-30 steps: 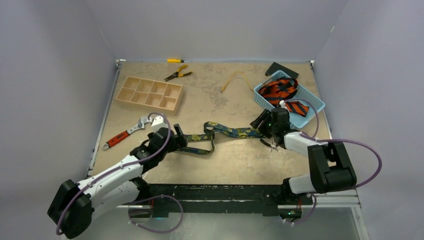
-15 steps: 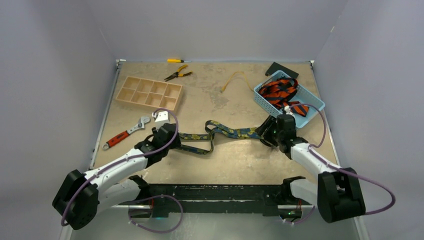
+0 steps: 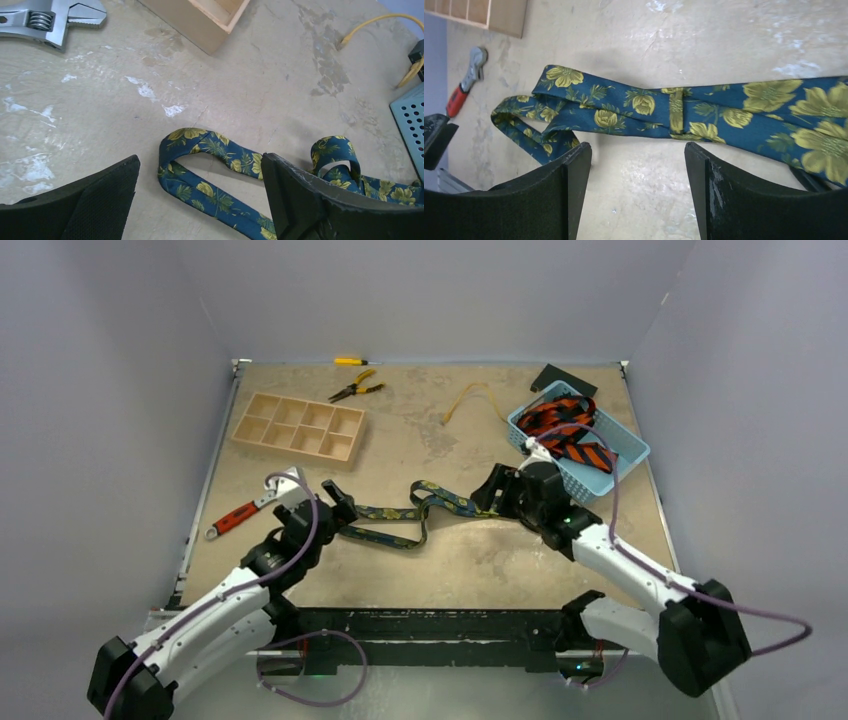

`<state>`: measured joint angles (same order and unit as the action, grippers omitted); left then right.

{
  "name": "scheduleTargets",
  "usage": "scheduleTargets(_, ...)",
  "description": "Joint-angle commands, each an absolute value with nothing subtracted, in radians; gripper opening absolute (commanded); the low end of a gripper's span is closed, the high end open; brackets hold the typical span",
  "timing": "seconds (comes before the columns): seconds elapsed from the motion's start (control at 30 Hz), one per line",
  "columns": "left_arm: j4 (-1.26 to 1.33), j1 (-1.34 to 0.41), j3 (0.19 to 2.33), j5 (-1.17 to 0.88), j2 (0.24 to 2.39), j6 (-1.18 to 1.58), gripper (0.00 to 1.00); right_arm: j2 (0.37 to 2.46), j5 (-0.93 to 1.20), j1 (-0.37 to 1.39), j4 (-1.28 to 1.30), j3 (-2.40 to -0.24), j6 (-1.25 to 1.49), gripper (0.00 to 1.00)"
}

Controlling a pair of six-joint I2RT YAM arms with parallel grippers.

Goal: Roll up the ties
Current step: Flatten out the tie at the center of the board.

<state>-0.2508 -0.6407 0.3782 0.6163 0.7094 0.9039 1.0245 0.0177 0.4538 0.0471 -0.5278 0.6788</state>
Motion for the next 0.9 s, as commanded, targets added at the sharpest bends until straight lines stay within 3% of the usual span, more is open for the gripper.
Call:
scheduleTargets(0.0,-0.187,-0.634,0.392,0.587,0.768,0.939,0.91,1.159,-0.039,0.49,0.005,-0.594,0.651,0.72)
scheduleTargets(0.13,-0.172,-0.634,0.394,0.536,0.775,0.916,0.88,1.294,-0.028,0.492,-0.063,-0.62,0.661,0.7)
scheduleTargets(0.3,-0.113,-0.635,0.311,0.49,0.623,0.914,0.84,1.403,-0.074,0.487,-0.032,-0.588,0.703,0.68)
scheduleTargets(0.43,-0.142,-0.634,0.27,0.512,0.514,0.931,0.83,1.345,-0.112,0.434,-0.009,-0.504,0.727,0.7)
scheduleTargets(0.6,-0.179,-0.634,0.239,0.547,0.466,0.976,0.82,1.286,-0.004,0.268,-0.006,-0.444,0.734,0.72)
scheduleTargets(0.87,-0.228,-0.634,0.259,0.625,0.399,0.943,0.84,1.155,-0.011,0.233,0.088,-0.416,0.835,0.72)
